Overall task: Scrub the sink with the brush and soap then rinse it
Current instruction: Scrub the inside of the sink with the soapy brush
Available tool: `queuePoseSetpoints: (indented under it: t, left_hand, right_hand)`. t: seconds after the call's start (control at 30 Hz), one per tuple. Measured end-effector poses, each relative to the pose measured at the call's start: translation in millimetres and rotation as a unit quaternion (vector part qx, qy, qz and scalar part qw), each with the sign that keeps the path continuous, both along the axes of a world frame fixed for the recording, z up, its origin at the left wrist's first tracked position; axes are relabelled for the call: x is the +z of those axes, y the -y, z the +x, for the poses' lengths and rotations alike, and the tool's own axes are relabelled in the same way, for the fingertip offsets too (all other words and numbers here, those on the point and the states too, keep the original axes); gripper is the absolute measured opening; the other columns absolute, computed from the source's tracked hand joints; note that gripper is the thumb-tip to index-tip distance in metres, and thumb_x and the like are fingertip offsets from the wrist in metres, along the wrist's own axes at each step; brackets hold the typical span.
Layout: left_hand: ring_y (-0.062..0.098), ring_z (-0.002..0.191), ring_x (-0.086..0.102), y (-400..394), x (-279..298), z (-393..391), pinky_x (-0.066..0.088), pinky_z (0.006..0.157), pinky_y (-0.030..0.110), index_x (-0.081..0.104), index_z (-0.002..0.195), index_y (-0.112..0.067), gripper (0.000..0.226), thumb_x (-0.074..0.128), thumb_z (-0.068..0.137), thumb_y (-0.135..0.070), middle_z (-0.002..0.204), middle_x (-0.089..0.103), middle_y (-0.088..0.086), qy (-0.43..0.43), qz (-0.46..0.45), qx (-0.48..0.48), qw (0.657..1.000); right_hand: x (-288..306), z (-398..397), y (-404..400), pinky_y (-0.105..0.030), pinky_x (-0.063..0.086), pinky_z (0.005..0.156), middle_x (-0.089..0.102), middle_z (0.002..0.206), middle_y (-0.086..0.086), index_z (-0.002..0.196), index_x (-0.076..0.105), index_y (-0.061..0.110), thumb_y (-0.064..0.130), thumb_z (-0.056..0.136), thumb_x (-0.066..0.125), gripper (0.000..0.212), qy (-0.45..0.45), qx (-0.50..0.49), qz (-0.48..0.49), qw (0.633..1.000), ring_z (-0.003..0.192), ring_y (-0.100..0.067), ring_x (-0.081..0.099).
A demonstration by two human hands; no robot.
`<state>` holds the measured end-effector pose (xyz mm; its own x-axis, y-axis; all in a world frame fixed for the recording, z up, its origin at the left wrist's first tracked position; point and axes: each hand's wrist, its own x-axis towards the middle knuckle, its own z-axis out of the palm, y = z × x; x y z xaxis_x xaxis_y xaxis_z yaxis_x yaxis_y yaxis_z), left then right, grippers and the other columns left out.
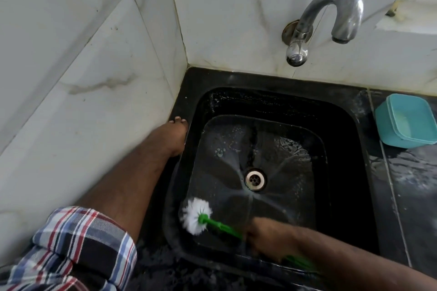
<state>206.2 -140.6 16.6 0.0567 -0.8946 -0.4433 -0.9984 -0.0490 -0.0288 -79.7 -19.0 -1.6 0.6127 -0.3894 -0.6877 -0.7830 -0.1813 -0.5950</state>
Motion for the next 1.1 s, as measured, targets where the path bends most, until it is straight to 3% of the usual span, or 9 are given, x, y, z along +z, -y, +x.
queuePoseSetpoints:
  t: [0.13,0.27,0.4,0.53,0.6,0.7,0.8,0.93,1.1]
  left_hand:
    - [0.033,0.136,0.041,-0.6,2.4,-0.5,0.042,0.107,0.044,0.027,0.149,-0.005,0.072,0.063,0.089,-0.018,0.158,0.024,0.019,0.005,-0.005,-0.002,1.000]
    - [0.032,0.144,0.031,-2.6,6.5,-2.5,0.035,0.114,0.041,0.018,0.154,-0.005,0.076,0.061,0.092,-0.018,0.162,0.013,0.018,0.005,0.013,0.000,1.000]
    - [0.033,0.142,0.034,0.0,8.2,-1.6,0.037,0.112,0.042,0.020,0.153,-0.005,0.075,0.060,0.091,-0.017,0.161,0.015,0.019,0.011,0.013,-0.007,1.000]
    - [0.033,0.146,0.027,-0.6,12.1,-3.8,0.032,0.116,0.041,0.013,0.155,-0.006,0.078,0.058,0.092,-0.016,0.163,0.008,0.018,0.008,0.041,-0.005,0.999]
    - [0.034,0.147,0.025,-1.2,13.8,-4.0,0.030,0.117,0.039,0.011,0.156,-0.005,0.075,0.052,0.093,-0.010,0.163,0.007,0.019,0.002,0.044,-0.002,0.999]
    - [0.035,0.147,0.025,-2.6,14.5,-3.8,0.027,0.117,0.038,0.012,0.156,-0.004,0.072,0.046,0.092,-0.006,0.162,0.008,0.020,0.002,0.034,-0.003,0.999]
    - [0.033,0.148,0.023,-3.8,16.7,-5.1,0.024,0.119,0.037,0.012,0.156,-0.007,0.070,0.045,0.094,-0.006,0.163,0.007,0.018,-0.002,0.036,0.003,0.999]
    - [0.033,0.147,0.025,-2.2,18.2,-5.1,0.025,0.117,0.036,0.013,0.156,-0.006,0.070,0.044,0.094,-0.005,0.163,0.008,0.018,0.001,0.027,0.003,1.000]
    - [0.033,0.146,0.026,-1.7,19.2,-7.6,0.026,0.117,0.036,0.013,0.156,-0.007,0.069,0.043,0.095,-0.006,0.163,0.008,0.017,0.005,0.033,0.007,0.999]
  right_hand:
    - [-10.7,32.9,42.2,-0.019,0.040,0.055,0.053,0.067,0.009,0.076,0.056,0.020,0.000,0.083,0.045,0.024,0.039,-0.136,-0.052,0.989,0.056,-0.002,0.049]
    - [-22.0,89.1,118.5,-0.019,0.032,0.039,0.046,0.062,-0.004,0.075,0.050,0.019,-0.006,0.087,0.034,0.032,0.139,-0.417,-0.009,0.898,0.040,-0.011,0.041]
    - [-9.1,60.5,41.4,-0.029,0.042,0.041,0.055,0.065,0.003,0.104,0.056,0.036,0.007,0.090,0.038,0.037,0.151,-0.253,-0.084,0.952,0.047,-0.010,0.052]
    - [26.8,-6.0,-44.3,-0.003,0.045,0.069,0.064,0.086,0.021,0.143,0.044,0.039,0.014,0.092,0.043,0.057,0.105,-0.090,-0.030,0.990,0.068,0.020,0.056]
    - [29.3,2.4,-37.0,-0.002,0.040,0.059,0.057,0.073,0.019,0.143,0.046,0.036,0.013,0.092,0.043,0.056,0.115,-0.115,-0.056,0.985,0.057,0.016,0.053]
    - [6.8,47.2,29.3,-0.030,0.048,0.050,0.056,0.066,0.007,0.127,0.055,0.026,0.007,0.088,0.039,0.046,0.112,-0.223,-0.091,0.964,0.053,-0.006,0.053]
    - [-6.8,78.3,93.9,-0.037,0.043,0.049,0.057,0.069,-0.004,0.130,0.051,0.023,0.012,0.088,0.034,0.047,0.117,-0.317,-0.079,0.938,0.055,-0.023,0.054]
    - [0.1,60.3,40.5,-0.025,0.044,0.057,0.068,0.098,-0.007,0.152,0.028,0.025,0.012,0.095,0.039,0.060,0.092,-0.219,-0.166,0.957,0.069,-0.017,0.061]
    - [31.9,-0.4,-56.9,-0.018,0.047,0.077,0.065,0.099,0.006,0.154,0.024,0.032,0.015,0.094,0.040,0.064,0.111,-0.098,-0.068,0.987,0.089,-0.012,0.064]
